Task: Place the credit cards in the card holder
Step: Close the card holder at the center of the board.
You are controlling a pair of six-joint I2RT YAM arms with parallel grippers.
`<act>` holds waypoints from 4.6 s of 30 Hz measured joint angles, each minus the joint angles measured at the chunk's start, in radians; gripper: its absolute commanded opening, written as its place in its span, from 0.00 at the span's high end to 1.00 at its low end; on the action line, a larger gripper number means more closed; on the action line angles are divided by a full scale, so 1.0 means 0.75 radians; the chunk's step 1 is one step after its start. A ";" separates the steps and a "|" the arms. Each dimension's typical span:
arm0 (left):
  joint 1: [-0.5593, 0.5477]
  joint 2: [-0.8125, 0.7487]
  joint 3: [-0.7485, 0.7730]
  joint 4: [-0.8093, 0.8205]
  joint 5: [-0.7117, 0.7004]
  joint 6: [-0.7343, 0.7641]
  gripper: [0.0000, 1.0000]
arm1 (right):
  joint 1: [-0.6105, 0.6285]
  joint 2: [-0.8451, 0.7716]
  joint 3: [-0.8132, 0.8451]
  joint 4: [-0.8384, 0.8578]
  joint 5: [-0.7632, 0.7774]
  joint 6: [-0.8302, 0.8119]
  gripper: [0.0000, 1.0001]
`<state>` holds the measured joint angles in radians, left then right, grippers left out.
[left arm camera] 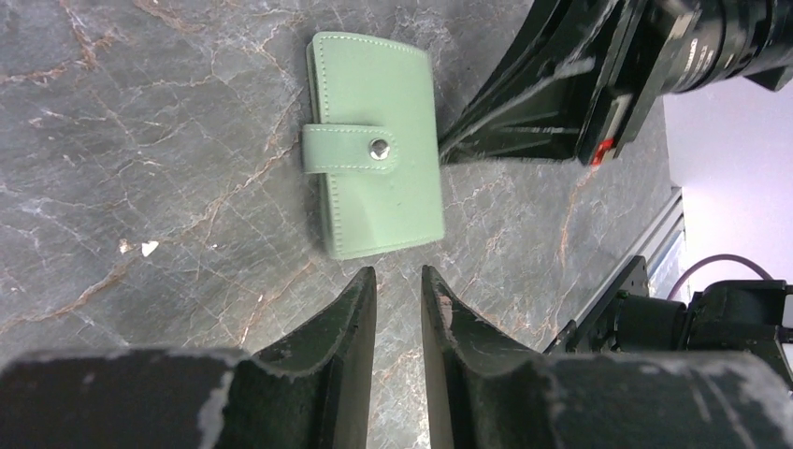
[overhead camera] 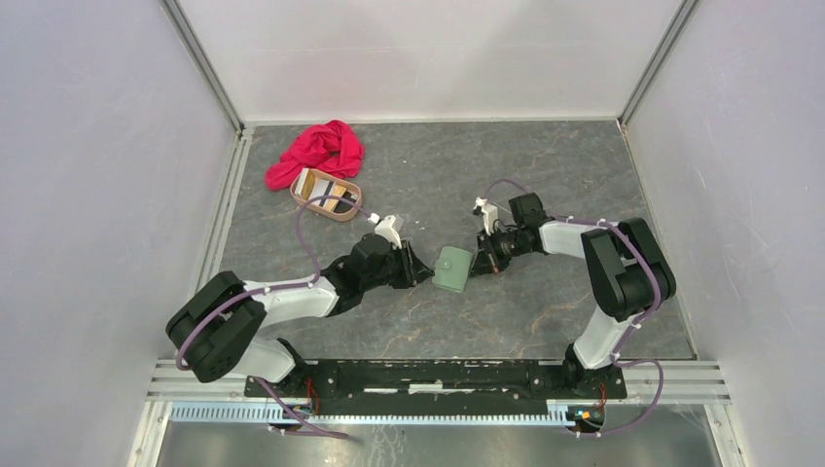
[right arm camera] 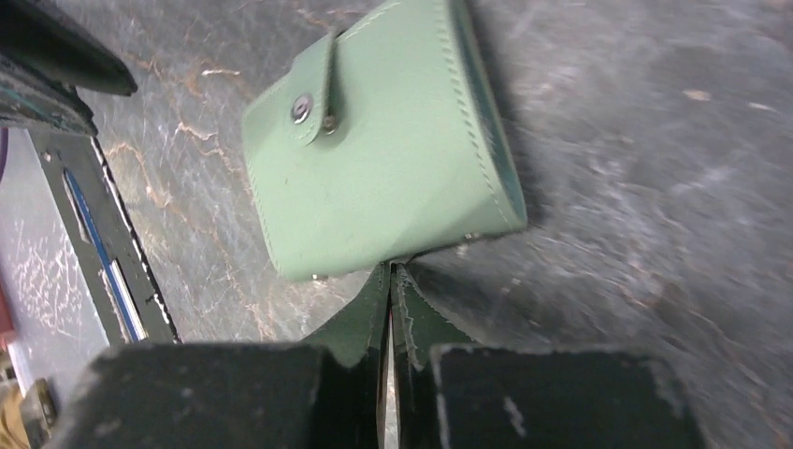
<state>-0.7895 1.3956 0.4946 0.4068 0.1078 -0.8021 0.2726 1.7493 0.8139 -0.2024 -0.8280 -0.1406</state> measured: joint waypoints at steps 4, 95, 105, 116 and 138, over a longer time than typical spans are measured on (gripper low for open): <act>0.000 -0.006 0.043 -0.062 -0.007 0.033 0.59 | 0.051 -0.026 -0.019 -0.011 0.007 -0.022 0.95; -0.269 0.670 1.073 -1.061 -0.549 0.518 0.67 | -0.062 0.019 0.089 -0.182 -0.278 -0.183 0.92; -0.267 0.676 1.074 -1.070 -0.550 0.519 0.70 | -0.062 0.023 0.092 -0.183 -0.278 -0.183 0.92; -0.267 0.683 1.078 -1.072 -0.550 0.534 0.81 | -0.062 0.023 0.092 -0.183 -0.278 -0.183 0.92; -0.267 0.683 1.095 -1.101 -0.535 0.553 0.74 | -0.062 0.031 0.099 -0.207 -0.280 -0.189 0.92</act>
<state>-0.9897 1.9076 1.3159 -0.4187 -0.2932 -0.3870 0.2260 1.7721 0.8883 -0.3573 -1.0378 -0.2821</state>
